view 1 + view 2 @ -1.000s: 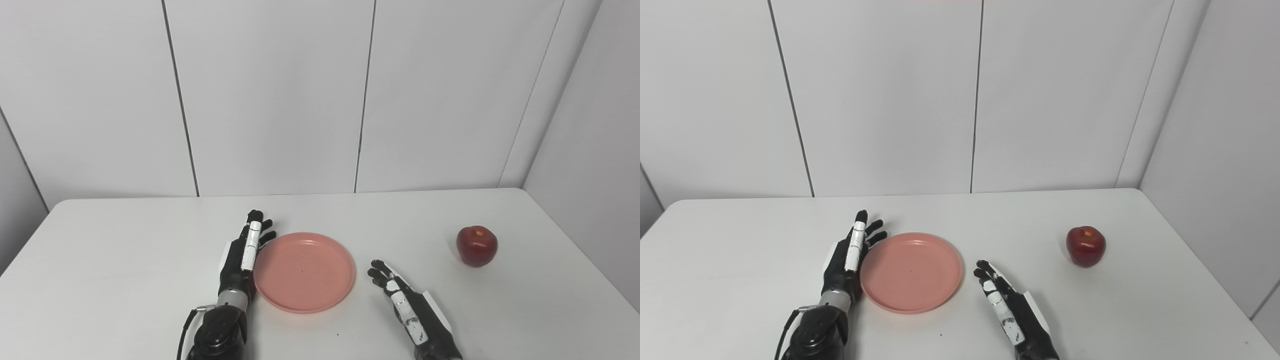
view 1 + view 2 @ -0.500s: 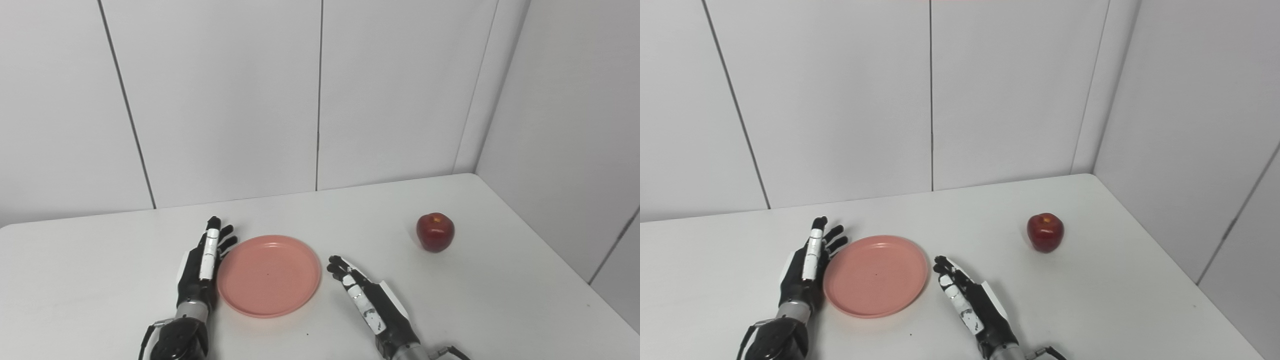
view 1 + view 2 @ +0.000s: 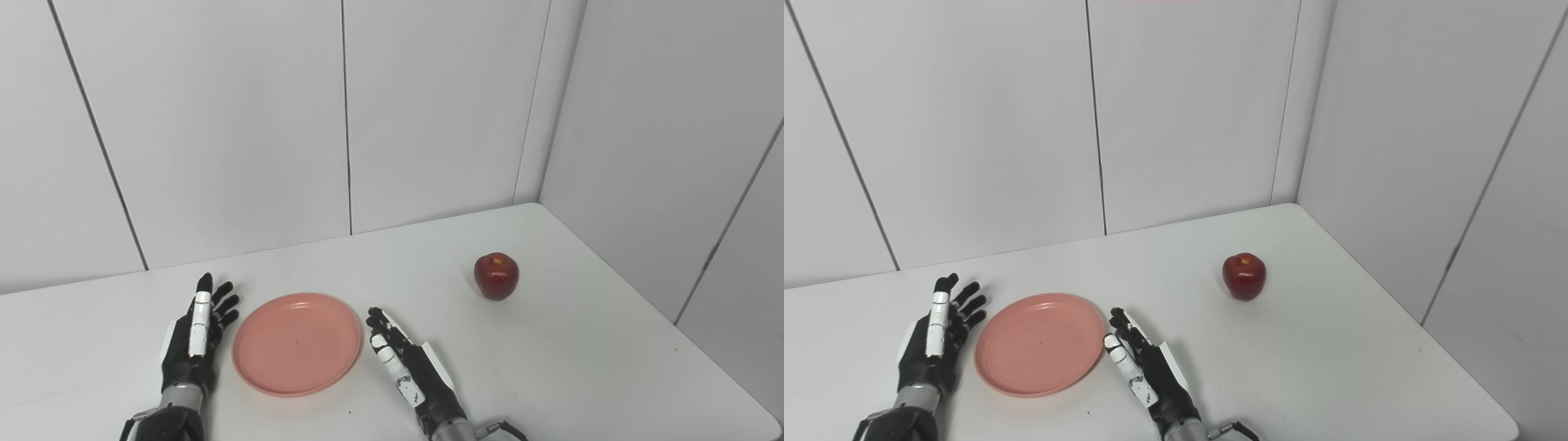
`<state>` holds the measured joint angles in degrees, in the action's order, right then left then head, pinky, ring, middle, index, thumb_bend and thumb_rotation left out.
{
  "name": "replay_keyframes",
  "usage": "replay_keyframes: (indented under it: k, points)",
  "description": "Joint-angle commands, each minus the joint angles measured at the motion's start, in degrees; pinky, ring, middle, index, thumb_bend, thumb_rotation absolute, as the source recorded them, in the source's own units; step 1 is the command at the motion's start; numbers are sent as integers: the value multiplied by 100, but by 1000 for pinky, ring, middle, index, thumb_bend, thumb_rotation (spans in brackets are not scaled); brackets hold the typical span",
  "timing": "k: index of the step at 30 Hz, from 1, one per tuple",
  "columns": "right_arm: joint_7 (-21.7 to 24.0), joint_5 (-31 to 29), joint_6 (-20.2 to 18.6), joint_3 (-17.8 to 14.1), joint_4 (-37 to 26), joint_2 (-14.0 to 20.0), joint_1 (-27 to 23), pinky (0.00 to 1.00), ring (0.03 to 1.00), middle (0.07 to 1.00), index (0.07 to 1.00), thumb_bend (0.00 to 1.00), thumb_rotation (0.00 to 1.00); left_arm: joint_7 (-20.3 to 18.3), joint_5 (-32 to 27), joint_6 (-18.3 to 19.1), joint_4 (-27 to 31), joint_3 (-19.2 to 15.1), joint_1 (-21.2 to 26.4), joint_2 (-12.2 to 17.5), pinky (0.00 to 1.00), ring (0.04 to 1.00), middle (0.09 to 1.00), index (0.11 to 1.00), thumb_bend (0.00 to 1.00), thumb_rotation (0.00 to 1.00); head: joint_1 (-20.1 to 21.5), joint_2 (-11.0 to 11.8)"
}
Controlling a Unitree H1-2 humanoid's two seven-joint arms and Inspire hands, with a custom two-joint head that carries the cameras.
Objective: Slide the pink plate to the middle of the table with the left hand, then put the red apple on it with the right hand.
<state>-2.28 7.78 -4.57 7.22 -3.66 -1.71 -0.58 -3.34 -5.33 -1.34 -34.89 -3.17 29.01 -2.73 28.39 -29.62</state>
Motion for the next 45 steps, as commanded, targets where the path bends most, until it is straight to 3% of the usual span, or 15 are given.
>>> replay_keyframes:
  k: [1,15,22,32,45]
  points:
    - [-90,47,236,-7,108,-108,-143,999,954,942,939,826,1000,-31,-82,101,-236,-33,-33,61,901,884,906,965,725,936,45,16]
    - [-532,393,544,-40,490,-326,-260,993,955,950,932,806,970,-115,-247,-61,-582,-193,82,135,916,893,905,950,726,904,511,253]
    - [-653,401,725,-43,781,-425,-354,995,965,955,930,812,954,-185,-289,-57,-779,-196,195,183,931,907,910,961,717,940,746,380]
    - [-607,349,687,-54,802,-441,-358,1000,982,968,929,837,944,-146,-339,266,-337,-191,47,173,939,917,923,968,655,945,732,396]
    - [-640,353,826,-113,741,-359,-301,997,969,950,924,832,943,-41,-318,336,-244,-176,1,96,928,904,907,955,667,927,460,348]
